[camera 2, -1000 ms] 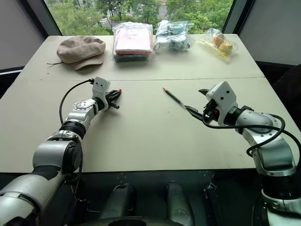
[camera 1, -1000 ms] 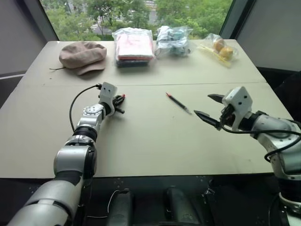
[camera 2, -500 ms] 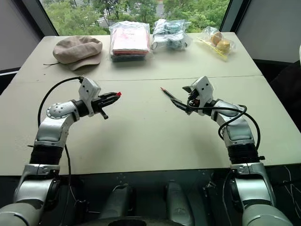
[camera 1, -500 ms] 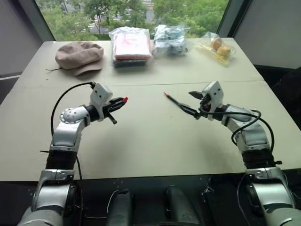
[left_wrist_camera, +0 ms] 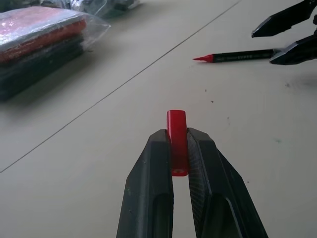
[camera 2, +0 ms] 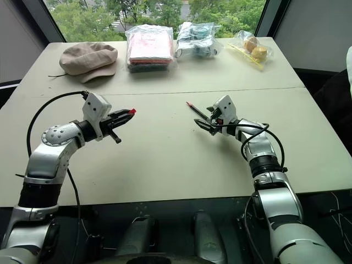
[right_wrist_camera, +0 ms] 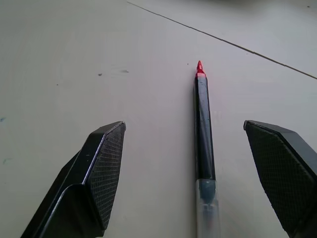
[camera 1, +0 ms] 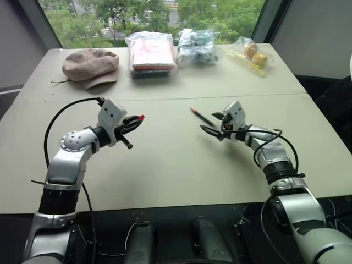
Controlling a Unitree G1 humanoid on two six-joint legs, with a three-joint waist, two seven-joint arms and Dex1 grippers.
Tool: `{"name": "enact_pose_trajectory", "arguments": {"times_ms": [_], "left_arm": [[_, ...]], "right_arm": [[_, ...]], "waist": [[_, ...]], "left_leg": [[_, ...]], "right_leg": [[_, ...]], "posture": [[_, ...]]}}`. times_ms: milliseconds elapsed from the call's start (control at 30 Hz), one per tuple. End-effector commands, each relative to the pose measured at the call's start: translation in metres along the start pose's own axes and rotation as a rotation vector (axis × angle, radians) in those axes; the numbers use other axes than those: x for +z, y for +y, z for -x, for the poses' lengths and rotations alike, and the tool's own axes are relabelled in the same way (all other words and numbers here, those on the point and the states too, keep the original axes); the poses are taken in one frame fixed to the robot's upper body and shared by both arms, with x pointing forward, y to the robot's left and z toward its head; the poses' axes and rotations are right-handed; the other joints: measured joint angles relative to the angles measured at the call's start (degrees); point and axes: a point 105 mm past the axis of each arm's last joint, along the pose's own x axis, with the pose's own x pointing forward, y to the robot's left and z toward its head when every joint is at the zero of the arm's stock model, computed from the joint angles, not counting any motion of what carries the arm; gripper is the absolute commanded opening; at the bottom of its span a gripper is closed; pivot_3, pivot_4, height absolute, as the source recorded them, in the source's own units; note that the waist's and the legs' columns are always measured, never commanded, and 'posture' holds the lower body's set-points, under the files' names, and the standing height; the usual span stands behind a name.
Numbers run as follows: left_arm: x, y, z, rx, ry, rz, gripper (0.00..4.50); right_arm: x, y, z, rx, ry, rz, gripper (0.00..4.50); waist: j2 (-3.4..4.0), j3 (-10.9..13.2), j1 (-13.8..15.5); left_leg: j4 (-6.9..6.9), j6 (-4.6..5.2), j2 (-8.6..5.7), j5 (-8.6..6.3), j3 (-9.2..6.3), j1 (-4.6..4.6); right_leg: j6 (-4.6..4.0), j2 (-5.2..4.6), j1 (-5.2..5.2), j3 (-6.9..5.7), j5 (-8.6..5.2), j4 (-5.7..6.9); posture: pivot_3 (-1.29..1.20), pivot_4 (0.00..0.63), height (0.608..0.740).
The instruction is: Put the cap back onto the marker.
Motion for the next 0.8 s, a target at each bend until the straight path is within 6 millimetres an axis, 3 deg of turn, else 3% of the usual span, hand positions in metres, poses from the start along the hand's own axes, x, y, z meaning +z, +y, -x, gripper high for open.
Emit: {"name": "enact_pose_trajectory", "arguments": {"times_ms": [33, 667, 767, 800], "left_arm": [[0.013, 0.005, 0.006, 0.024, -0.038, -0.024, 0.04], [0.015, 0.008, 0.005, 0.031, -0.041, -0.027, 0.04], [0.016, 0.007, 0.004, 0.031, -0.043, -0.026, 0.00], [0.016, 0.007, 0.004, 0.031, -0.043, -0.026, 0.00]], "right_arm": [[0.013, -0.003, -0.006, -0.005, -0.047, 0.001, 3.97], [-0.004, -0.009, -0.006, -0.004, 0.027, -0.050, 3.97], [-0.004, -0.010, -0.006, -0.007, 0.032, -0.045, 3.12], [-0.004, -0.010, -0.006, -0.007, 0.032, -0.045, 2.65]], "waist": [[0.00, 0.0, 0.0], [0.00, 0.0, 0.1], [0.00, 0.0, 0.1], [0.00, 0.0, 0.1]], "left_leg": [[0.00, 0.00, 0.00, 0.00, 0.00, 0.00], [0.01, 0.00, -0.01, 0.00, 0.02, 0.01], [0.00, 0.00, -0.01, 0.00, 0.01, 0.00], [0.00, 0.00, -0.01, 0.00, 0.01, 0.00]], "right_leg": [[0.00, 0.00, 0.00, 0.00, 0.00, 0.00], [0.00, -0.03, 0.01, 0.00, 0.01, 0.00], [0.00, -0.03, 0.01, 0.00, 0.01, 0.00], [0.00, -0.03, 0.01, 0.00, 0.01, 0.00]], "posture": [[0.00, 0.150, 0.740], [0.00, 0.150, 0.740], [0.00, 0.150, 0.740], [0.00, 0.150, 0.740]]}}
